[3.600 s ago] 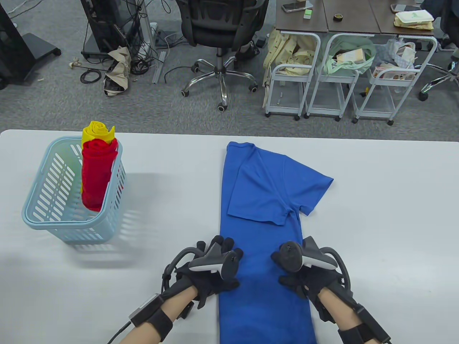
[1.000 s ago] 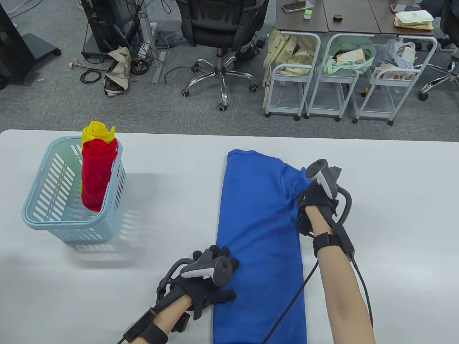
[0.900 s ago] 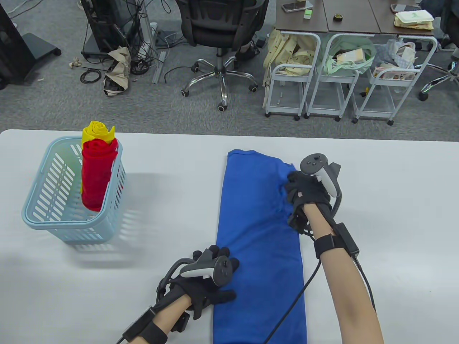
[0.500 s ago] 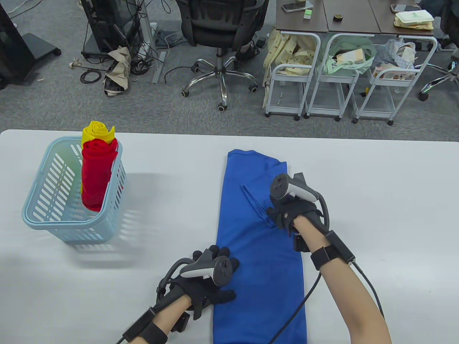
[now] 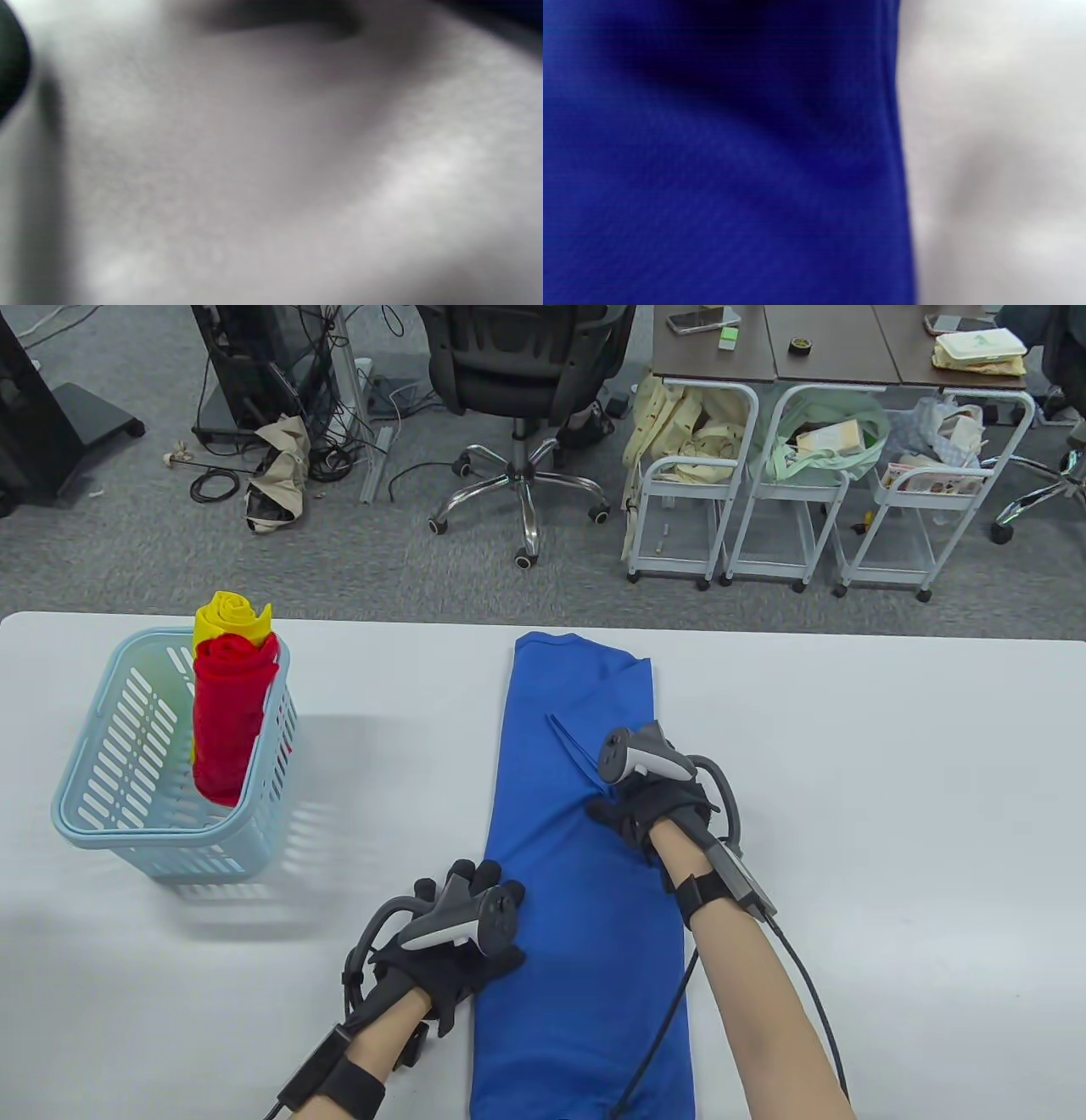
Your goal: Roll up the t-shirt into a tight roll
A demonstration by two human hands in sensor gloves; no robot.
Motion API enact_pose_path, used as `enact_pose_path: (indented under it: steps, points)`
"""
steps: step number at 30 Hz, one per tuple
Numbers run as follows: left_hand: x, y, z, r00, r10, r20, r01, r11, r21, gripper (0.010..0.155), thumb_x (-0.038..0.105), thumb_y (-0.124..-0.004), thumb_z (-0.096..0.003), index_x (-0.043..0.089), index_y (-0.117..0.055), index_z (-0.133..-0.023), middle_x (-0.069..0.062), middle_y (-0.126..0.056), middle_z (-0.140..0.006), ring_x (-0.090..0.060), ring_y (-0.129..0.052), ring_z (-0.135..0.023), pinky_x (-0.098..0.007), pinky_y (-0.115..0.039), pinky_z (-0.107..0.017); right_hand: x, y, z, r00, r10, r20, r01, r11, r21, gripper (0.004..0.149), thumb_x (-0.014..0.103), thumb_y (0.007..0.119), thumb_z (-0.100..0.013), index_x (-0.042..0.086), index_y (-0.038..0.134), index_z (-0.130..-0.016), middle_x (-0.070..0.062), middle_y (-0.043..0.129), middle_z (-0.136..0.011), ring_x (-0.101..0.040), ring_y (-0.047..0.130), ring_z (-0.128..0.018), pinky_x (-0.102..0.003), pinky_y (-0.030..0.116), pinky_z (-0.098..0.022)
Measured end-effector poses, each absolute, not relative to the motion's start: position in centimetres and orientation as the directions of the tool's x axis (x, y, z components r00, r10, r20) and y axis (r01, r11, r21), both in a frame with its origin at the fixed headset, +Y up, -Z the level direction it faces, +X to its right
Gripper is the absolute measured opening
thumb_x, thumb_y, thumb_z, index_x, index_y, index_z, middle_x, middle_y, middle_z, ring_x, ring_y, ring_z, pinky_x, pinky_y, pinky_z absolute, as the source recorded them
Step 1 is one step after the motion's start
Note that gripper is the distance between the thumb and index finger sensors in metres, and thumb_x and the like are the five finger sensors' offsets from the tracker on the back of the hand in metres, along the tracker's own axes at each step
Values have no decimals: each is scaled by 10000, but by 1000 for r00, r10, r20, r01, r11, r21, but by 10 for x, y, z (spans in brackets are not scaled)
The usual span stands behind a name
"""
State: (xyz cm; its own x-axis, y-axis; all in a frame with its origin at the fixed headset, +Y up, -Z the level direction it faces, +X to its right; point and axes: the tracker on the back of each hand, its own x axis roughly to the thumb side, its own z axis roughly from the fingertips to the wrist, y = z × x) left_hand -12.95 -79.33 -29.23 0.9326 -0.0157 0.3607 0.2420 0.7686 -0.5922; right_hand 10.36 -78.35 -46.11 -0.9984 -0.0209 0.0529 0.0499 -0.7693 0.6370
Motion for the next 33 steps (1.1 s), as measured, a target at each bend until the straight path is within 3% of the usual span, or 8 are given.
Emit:
enact_pose_path:
  steps: [3,6,12,17,21,25,30,33]
  points:
    - [-130,-794,-293,932,-9,361,233,778,-583,737,680,-226,-510,366,135,-1070,-34,199,-1159,-351,80,-1103,-650,-119,-771,98,-776,-456,-998,-53,36,64,-789,612,830,654,402,-519,272,-119,-1041,-81,-227,-1050,-392,-189,-1004,-606,111,-741]
    - [-130,-793,-292,931,-3,365,227,787,-574,736,677,-239,-519,368,116,-1084,-43,176,-1173,-353,55,-1115,-652,-136,-777,92,-764,-442,-990,-88,106,132,-819,558,828,627,435,-541,238,-80,-1060,-105,-177,-1070,-409,-142,-1011,-602,148,-740]
    - [-129,-781,-288,928,79,365,150,817,-556,745,661,-313,-547,334,-18,-1149,-79,52,-1226,-379,-34,-1138,-658,-230,-796,95,-736,-373,-964,54,261,81,-875,478,803,592,496,-559,192,97,-1129,-150,-4,-1141,-452,-7,-1045,-608,233,-736]
    - [-117,-774,-279,902,97,421,160,831,-533,764,670,-331,-544,327,-28,-1156,-93,41,-1234,-397,-44,-1139,-666,-240,-792,103,-746,-314,-933,128,335,83,-831,550,807,583,536,-562,179,143,-1139,-166,66,-1157,-472,81,-1060,-605,302,-733]
    - [-105,-777,-272,875,67,479,218,828,-516,785,687,-356,-539,324,-83,-1180,-107,-35,-1267,-418,-103,-1154,-687,-179,-761,102,-759,-282,-939,176,294,65,-751,657,838,592,567,-558,165,130,-1132,-180,78,-1145,-480,107,-1051,-603,334,-728]
    - [-104,-783,-273,868,39,496,258,817,-515,792,695,-358,-539,329,-41,-1166,-99,21,-1247,-405,-78,-1151,-682,-200,-775,96,-767,-273,-951,63,302,151,-757,635,857,592,576,-551,179,77,-1113,-163,12,-1120,-458,71,-1052,-605,307,-731]
    - [-111,-789,-279,880,47,473,245,807,-537,772,687,-346,-545,356,27,-1135,-57,90,-1219,-366,0,-1136,-675,-183,-781,94,-778,-276,-969,68,239,109,-747,655,874,591,555,-553,206,-39,-1066,-128,-104,-1078,-426,-56,-1020,-616,204,-728]
    - [-117,-787,-287,890,63,451,217,812,-542,748,676,-364,-558,378,-8,-1144,-36,66,-1233,-359,-14,-1146,-677,-186,-781,92,-778,-281,-977,126,169,22,-738,675,877,585,586,-553,220,-20,-1072,-113,-102,-1080,-409,-68,-1018,-618,183,-723]
